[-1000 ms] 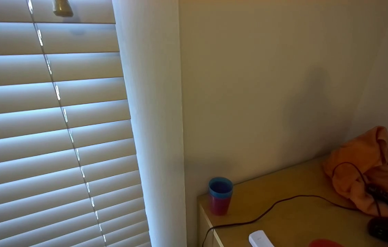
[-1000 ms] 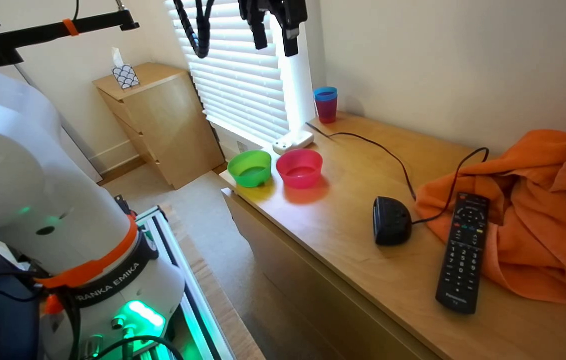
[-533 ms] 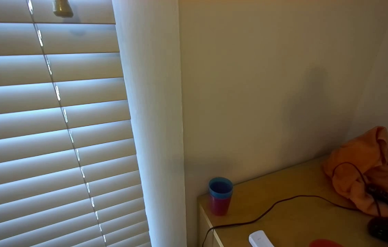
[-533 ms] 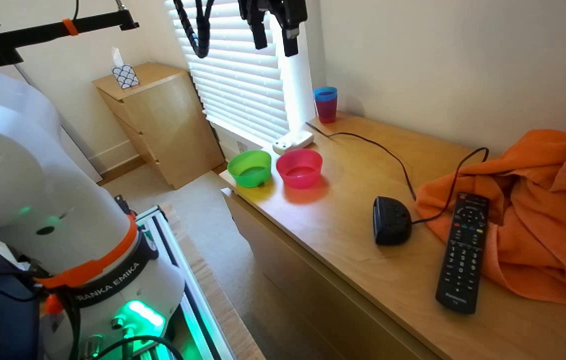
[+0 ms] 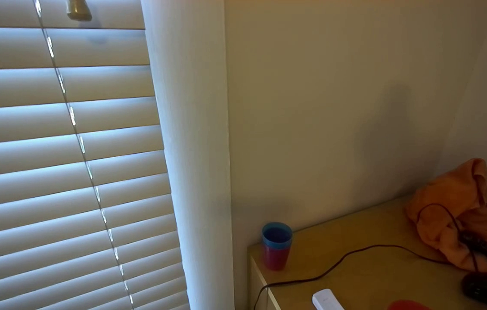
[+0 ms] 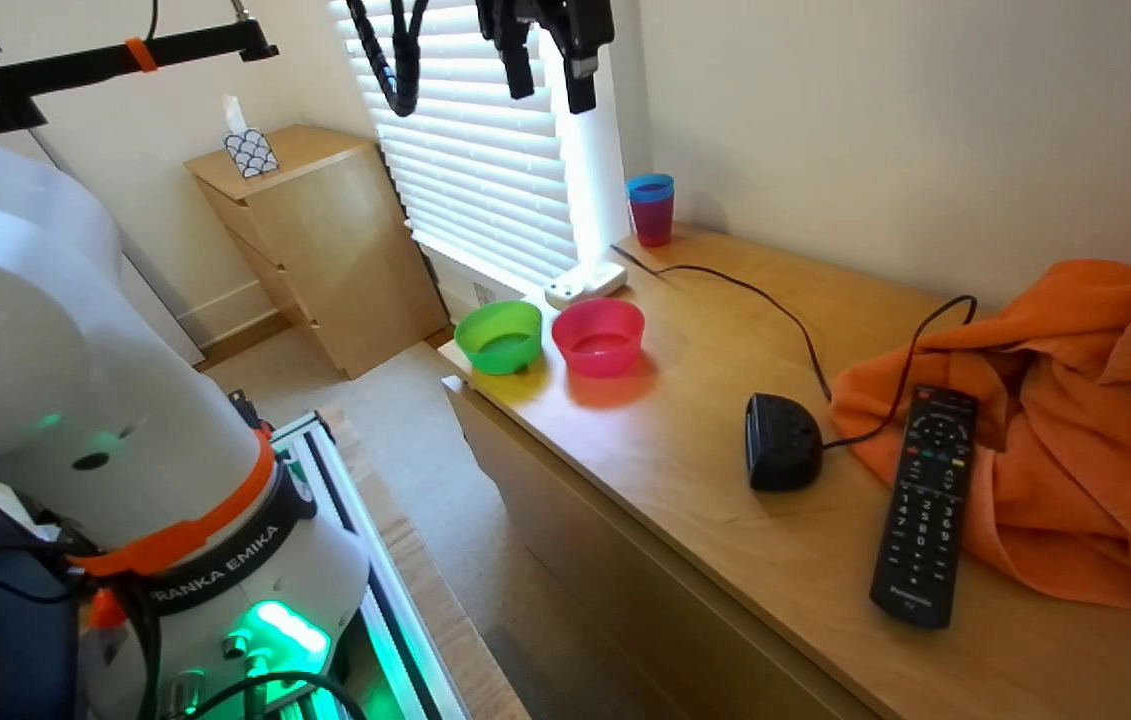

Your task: Place the stacked cups in the pink bowl

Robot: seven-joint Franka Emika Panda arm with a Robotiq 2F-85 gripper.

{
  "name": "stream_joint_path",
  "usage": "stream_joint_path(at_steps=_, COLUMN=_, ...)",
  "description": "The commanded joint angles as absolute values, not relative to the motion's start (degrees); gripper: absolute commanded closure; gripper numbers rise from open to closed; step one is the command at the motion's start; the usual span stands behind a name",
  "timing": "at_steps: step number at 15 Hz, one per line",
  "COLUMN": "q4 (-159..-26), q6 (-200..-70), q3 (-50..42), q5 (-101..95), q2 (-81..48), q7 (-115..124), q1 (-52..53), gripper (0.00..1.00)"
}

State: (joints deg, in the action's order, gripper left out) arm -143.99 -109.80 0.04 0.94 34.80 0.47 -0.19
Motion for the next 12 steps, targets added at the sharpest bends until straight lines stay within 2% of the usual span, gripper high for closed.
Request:
stream_joint_path(at_steps=1, q4=-143.9, q6=-109.7, q3=0.0, q5=0.9, q2=34.8, q7=0.5, q1=-0.2, gripper=0.00)
stream_joint_path(at_steps=5, q4=-143.6, q6=-110.4, q3=0.0, q5=1.8, q2=34.2, q7=1.2, q1=-0.1, gripper=0.00)
stream_joint_path(at_steps=12, q4=-138.9, q6=-127.3, q3=3.3, q5=6.9, q2=20.4, q7=3.9, q1=3.5, gripper=0.00)
